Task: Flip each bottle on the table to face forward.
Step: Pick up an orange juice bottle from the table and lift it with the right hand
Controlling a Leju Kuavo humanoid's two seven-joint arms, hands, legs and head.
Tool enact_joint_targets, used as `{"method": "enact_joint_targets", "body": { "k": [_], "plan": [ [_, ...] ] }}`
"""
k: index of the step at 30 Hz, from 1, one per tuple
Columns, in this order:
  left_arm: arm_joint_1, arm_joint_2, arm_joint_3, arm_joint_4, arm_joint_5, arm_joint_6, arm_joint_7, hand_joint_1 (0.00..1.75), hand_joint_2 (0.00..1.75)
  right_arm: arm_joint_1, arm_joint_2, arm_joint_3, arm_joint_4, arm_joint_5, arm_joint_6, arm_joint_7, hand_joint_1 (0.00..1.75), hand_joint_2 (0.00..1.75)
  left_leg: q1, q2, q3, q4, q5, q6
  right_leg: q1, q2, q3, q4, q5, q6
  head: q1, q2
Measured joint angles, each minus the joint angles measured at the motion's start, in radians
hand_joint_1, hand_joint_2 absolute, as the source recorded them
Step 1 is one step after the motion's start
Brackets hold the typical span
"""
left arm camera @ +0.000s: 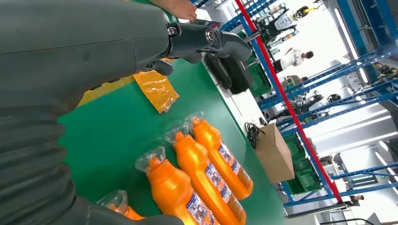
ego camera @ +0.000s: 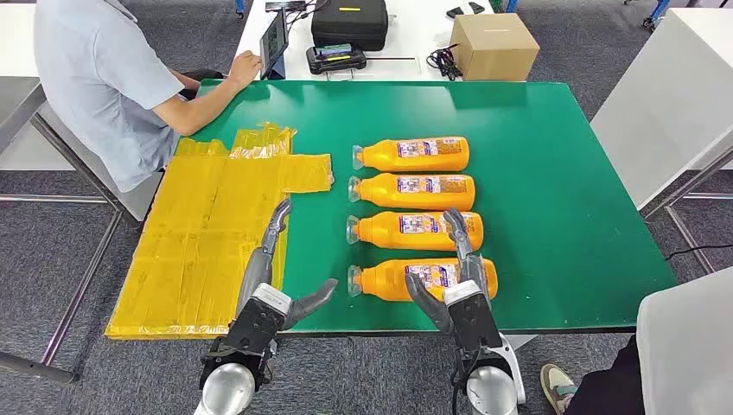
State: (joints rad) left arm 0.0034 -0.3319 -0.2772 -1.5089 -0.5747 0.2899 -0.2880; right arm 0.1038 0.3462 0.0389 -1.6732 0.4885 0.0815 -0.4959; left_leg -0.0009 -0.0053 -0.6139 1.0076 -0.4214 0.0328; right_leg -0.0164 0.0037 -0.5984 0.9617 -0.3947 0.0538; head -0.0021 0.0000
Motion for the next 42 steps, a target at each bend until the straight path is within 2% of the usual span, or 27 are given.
{"method": "enact_joint_targets", "body": {
  "k": [1,2,3,12,16,21,26,31,36,42],
  "plan": [
    [0.001,0.000,0.000,-0.001,0.000,0.000,0.001,0.00,1.75,0.000,0.000,0.002,0.000,0.003,-0.002,0.000,0.00,1.16,0.000,0.000,0.000,0.000,0.000,0.000,0.000,0.000,0.000,0.000,0.000,0.000,0.000,0.000],
    [0.001,0.000,0.000,-0.002,-0.001,0.000,0.001,0.00,1.75,0.000,0.000,0.004,0.000,0.007,-0.005,-0.001,0.00,1.31,0.000,0.000,0.000,0.000,0.000,0.000,0.000,0.000,0.000,0.000,0.000,0.000,0.000,0.000],
    [0.002,0.000,0.000,-0.004,-0.001,0.000,0.001,0.00,1.75,0.000,0.000,0.009,0.000,0.015,-0.010,-0.001,0.00,1.75,0.000,0.000,0.000,0.000,0.000,0.000,0.000,0.000,0.000,0.000,0.000,0.000,0.000,0.000],
    [0.004,0.000,0.000,-0.007,-0.005,0.002,0.002,0.00,1.75,0.001,-0.007,0.055,-0.004,0.119,-0.072,-0.036,0.00,1.75,0.000,0.000,0.000,0.000,0.000,0.000,0.000,0.000,0.000,0.000,0.000,0.000,0.000,0.000],
    [0.003,0.000,-0.001,-0.005,-0.003,-0.008,-0.004,0.00,1.75,0.003,-0.027,0.080,-0.002,0.101,-0.003,-0.032,0.00,1.75,0.000,0.000,0.000,0.000,0.000,0.000,0.000,0.000,0.000,0.000,0.000,0.000,0.000,0.000],
    [0.003,0.000,-0.001,-0.004,-0.001,-0.012,-0.006,0.00,1.75,0.005,-0.031,0.077,0.000,0.064,-0.023,-0.039,0.00,1.75,0.000,0.000,0.000,0.000,0.000,0.000,0.000,0.000,0.000,0.000,0.000,0.000,0.000,0.000],
    [0.004,0.000,-0.001,-0.006,-0.003,-0.004,-0.006,0.00,1.75,0.006,-0.027,0.067,-0.005,0.093,-0.065,-0.031,0.00,1.75,0.000,0.000,0.000,0.000,0.000,0.000,0.000,0.000,0.000,0.000,0.000,0.000,0.000,0.000],
    [0.004,0.000,-0.004,-0.006,-0.005,-0.002,-0.005,0.00,1.75,0.006,-0.029,0.063,-0.006,0.264,-0.171,-0.025,0.00,1.75,0.000,0.000,0.000,0.000,0.000,0.000,0.000,0.000,0.000,0.000,0.000,0.000,0.000,0.000],
    [0.003,0.000,-0.009,-0.006,-0.005,-0.003,-0.010,0.00,1.75,0.006,-0.055,0.069,-0.006,0.489,-0.277,0.023,0.00,1.75,0.000,0.000,0.000,0.000,0.000,0.000,0.000,0.000,0.000,0.000,0.000,0.000,0.000,0.000],
    [0.003,0.000,-0.013,-0.008,-0.005,0.002,-0.023,0.00,1.75,0.005,-0.092,0.067,-0.005,0.592,-0.306,0.089,0.00,1.75,0.000,0.000,0.000,0.000,0.000,0.000,0.000,0.000,0.000,0.000,0.000,0.000,0.000,0.000]
  ]
}}
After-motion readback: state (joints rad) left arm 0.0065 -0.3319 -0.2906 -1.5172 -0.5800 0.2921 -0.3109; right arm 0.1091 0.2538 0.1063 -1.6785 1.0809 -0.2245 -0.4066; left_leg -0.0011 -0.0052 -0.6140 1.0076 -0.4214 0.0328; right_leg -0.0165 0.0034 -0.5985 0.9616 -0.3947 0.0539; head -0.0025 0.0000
